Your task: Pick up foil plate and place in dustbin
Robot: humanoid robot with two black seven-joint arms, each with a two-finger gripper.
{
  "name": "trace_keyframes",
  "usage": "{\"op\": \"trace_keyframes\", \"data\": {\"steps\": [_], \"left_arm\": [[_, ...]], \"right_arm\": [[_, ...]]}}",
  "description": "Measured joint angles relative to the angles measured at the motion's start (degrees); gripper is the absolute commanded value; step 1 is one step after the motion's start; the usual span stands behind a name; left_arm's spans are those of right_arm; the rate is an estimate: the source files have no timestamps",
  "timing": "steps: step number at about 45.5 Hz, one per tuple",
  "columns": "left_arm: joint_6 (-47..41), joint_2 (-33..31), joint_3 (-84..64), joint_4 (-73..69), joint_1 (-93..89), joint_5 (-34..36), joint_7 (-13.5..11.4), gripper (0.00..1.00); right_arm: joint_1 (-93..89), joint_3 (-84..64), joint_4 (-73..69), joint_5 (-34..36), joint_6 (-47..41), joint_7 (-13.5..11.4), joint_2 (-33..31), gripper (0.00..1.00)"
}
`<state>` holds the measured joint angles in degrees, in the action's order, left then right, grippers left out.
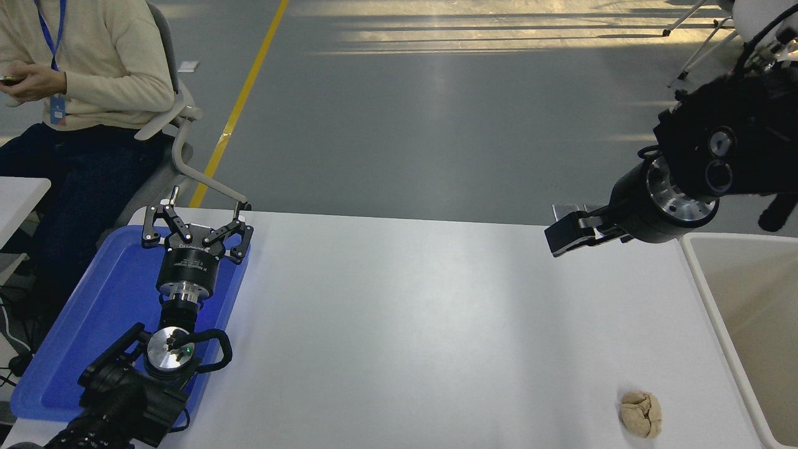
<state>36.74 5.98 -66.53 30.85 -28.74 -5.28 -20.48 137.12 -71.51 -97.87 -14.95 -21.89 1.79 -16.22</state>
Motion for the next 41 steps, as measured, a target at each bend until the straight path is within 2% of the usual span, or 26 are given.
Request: {"op": "trace_keyframes", "data": {"steps": [11, 21, 41], "left_arm": [[0.0, 0.0, 0.0, 0.0, 0.0, 0.0, 0.0, 1.0], [0.0, 0.0, 0.0, 0.0, 0.0, 0.0, 0.0, 1.0], [0.0, 0.0, 0.0, 0.0, 0.0, 0.0, 0.0, 1.0]], "right_arm": [[3.5, -0.9, -1.5, 5.9, -6.2, 0.0, 2.5, 1.0], [5.2, -1.2, -1.9, 8.0, -11.4, 0.1, 3.3, 1.0], [6.4, -1.4, -2.1, 12.2, -15.5, 0.3, 4.3, 1.0]]}}
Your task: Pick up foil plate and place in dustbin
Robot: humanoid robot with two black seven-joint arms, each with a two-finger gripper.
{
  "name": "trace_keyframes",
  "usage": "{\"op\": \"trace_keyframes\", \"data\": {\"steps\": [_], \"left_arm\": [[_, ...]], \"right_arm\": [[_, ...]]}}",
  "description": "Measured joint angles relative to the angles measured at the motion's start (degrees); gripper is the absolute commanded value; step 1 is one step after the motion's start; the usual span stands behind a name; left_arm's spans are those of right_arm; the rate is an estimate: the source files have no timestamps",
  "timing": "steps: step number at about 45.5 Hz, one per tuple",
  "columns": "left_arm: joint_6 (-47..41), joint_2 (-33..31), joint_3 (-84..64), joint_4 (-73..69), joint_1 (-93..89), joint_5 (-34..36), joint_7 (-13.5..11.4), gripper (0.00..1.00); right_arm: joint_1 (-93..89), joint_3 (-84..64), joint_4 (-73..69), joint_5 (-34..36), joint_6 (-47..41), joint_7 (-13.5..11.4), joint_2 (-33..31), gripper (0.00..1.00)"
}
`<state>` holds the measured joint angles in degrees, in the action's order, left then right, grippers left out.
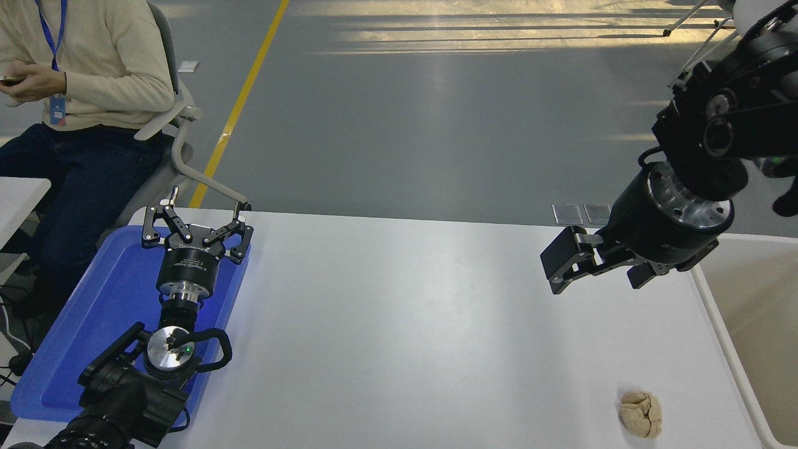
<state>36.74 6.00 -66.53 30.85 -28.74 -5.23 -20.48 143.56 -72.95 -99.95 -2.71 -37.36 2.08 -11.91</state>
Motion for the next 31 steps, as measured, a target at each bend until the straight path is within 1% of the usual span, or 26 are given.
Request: {"op": "trace_keyframes", "data": {"steps": [17, 31], "left_arm": [[0.0, 0.0, 0.0, 0.0, 0.0, 0.0, 0.0, 1.0], [0.0, 0.0, 0.0, 0.0, 0.0, 0.0, 0.0, 1.0]], "right_arm": [[0.0, -0.3, 0.8, 4.2, -0.2, 0.3, 0.2, 1.0], [-0.3, -1.2, 1.2, 5.6, -0.2, 0.4, 0.3, 1.0]]}}
